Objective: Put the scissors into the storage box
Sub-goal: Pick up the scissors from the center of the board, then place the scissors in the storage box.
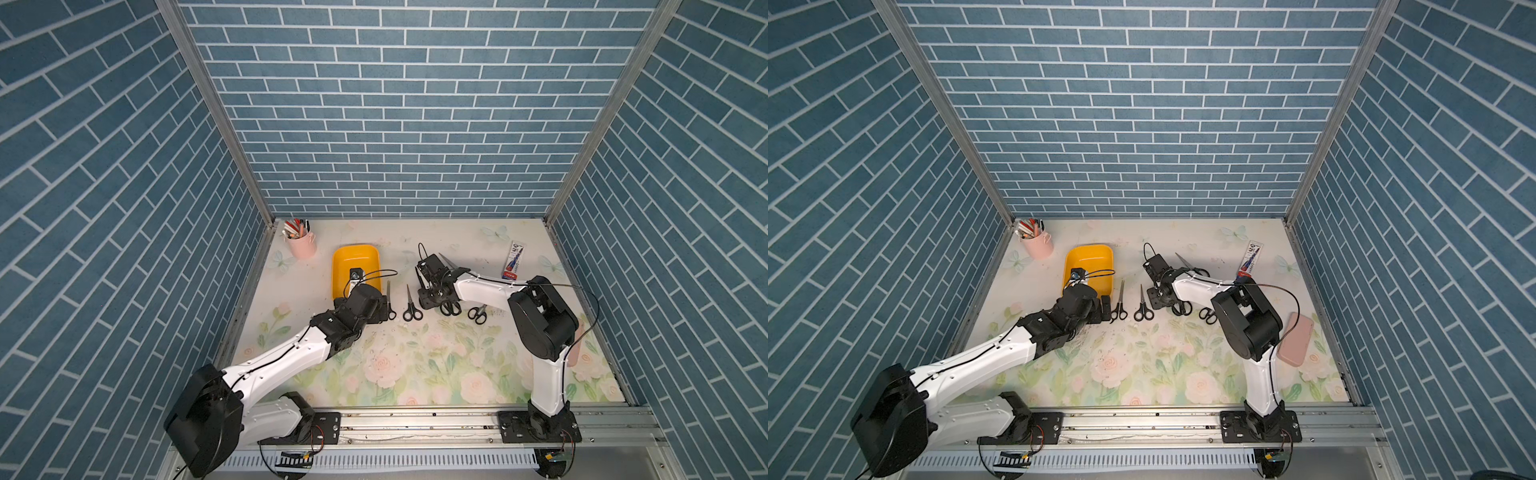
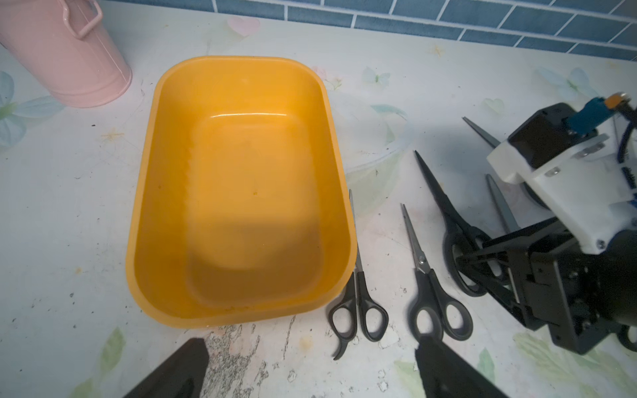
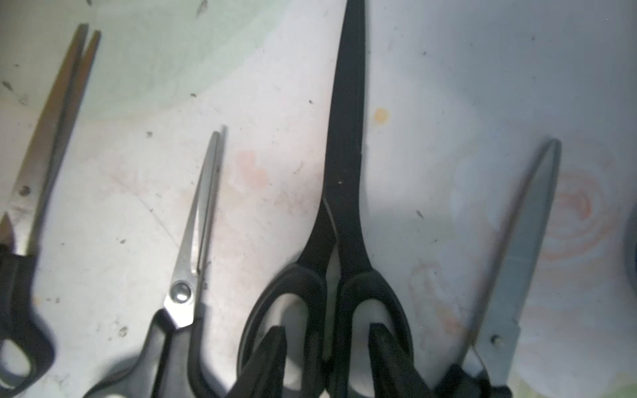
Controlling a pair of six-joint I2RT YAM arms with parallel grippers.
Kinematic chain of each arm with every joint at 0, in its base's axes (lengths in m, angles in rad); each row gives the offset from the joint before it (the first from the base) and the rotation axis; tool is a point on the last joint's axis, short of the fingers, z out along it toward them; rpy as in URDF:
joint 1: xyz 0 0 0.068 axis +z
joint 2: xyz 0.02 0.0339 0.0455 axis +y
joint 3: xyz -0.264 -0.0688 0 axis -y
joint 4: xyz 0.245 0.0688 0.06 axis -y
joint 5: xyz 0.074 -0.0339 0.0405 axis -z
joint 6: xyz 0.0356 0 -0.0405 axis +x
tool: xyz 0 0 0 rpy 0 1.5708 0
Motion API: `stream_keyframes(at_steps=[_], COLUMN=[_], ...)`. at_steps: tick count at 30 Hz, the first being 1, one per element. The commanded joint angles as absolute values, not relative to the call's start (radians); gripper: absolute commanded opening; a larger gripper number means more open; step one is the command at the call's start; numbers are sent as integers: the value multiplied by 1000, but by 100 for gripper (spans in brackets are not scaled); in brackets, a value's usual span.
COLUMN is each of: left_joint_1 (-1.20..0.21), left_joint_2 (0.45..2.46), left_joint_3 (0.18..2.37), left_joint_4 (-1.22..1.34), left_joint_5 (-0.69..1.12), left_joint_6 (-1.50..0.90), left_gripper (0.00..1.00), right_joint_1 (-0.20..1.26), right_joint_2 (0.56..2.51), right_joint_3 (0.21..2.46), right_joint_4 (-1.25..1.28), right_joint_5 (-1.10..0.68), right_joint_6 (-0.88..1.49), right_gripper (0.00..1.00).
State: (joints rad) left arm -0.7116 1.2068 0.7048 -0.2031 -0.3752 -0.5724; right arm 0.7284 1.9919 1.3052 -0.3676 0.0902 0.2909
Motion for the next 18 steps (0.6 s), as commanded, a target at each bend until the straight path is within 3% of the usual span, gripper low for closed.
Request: stream_keyframes(at_steps=[1, 4, 9, 18], left_joint_1=[-706, -705, -687, -591], left_joint_2=[1203, 1175, 1123, 1079], left_joint_3=[732, 740, 752, 758], left_joint_4=[-228, -235, -255, -307], left_joint_5=[-408, -430, -462, -440], left_joint_6=[-582, -591, -601, -613], left_gripper=[100, 100, 100, 100], right_joint_1=[727, 727, 726, 726], right_joint_2=[2042, 2049, 2036, 1975], right_joint_3=[1309, 1302, 1299, 1396], right_joint_4=[-392, -390, -379, -428], right_joint_5=[98, 100, 122, 139], right_joint_6=[308, 316, 324, 315], right_gripper=[39, 26, 15, 0])
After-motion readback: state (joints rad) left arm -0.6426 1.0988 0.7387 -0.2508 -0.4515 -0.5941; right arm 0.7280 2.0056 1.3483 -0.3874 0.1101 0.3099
